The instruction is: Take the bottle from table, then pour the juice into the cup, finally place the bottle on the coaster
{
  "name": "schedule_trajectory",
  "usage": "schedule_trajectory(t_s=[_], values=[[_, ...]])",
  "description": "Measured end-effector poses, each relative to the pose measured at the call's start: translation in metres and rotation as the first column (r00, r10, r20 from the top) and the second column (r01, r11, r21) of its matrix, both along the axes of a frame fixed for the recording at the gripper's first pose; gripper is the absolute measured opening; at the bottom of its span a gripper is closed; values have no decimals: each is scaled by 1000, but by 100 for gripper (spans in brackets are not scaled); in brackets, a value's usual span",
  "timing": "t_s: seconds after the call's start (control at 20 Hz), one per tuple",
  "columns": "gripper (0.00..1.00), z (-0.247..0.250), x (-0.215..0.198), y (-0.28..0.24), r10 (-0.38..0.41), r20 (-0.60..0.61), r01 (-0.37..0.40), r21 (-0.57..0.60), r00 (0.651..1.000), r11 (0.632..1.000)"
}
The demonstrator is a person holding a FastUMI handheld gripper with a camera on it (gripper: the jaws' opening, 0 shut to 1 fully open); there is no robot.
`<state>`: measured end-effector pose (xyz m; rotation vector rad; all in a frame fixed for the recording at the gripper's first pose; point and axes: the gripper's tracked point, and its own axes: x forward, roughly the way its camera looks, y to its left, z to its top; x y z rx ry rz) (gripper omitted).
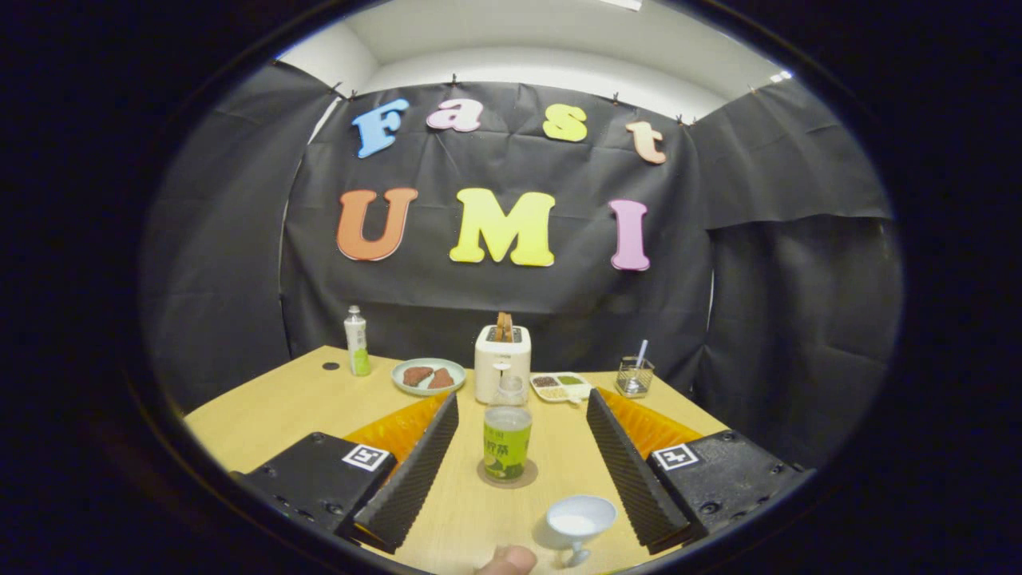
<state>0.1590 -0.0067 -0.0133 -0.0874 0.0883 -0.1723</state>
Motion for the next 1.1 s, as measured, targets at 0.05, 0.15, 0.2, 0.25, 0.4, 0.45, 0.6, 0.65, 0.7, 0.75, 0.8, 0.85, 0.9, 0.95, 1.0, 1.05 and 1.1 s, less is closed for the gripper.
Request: schedule_trajectory(t_s=[0.05, 0.15, 0.2, 0.25, 0.4, 0.45, 0.6, 0.65, 0.7, 0.75, 0.8, 0.85, 0.9, 0.95, 1.0, 1.05, 1.1], values=[[100, 4, -8, 9, 17, 7, -17, 13, 1000, 1000], [100, 6, -22, 12, 6, -1, -6, 5, 1000, 1000], [100, 7, -29, 14, 7, -4, -8, -5, 1000, 1000], [100, 11, -36, 17, 5, -5, -5, -18, 1000, 1000], [100, 28, -58, 25, 1, 23, 1, -79, 1000, 997], [100, 33, -66, 29, 3, 39, 1, -101, 999, 995], [100, 42, -89, 33, -7, 64, 18, -165, 998, 986], [100, 43, -96, 35, -5, 64, 17, -176, 998, 984], [100, 44, -103, 37, -4, 63, 16, -182, 998, 983], [100, 44, -108, 38, -4, 62, 15, -181, 998, 983], [100, 42, -115, 39, -1, 57, 11, -177, 998, 984], [100, 41, -120, 40, 3, 52, 6, -168, 999, 986], [100, 41, -126, 42, 11, 47, -3, -154, 999, 988], [100, 40, -130, 43, 24, 44, -17, -135, 999, 991], [100, 41, -136, 46, 36, 46, -30, -117, 998, 993], [100, 43, -142, 45, 46, 54, -40, -99, 997, 994], [100, 46, -149, 45, 54, 68, -48, -83, 996, 995]])
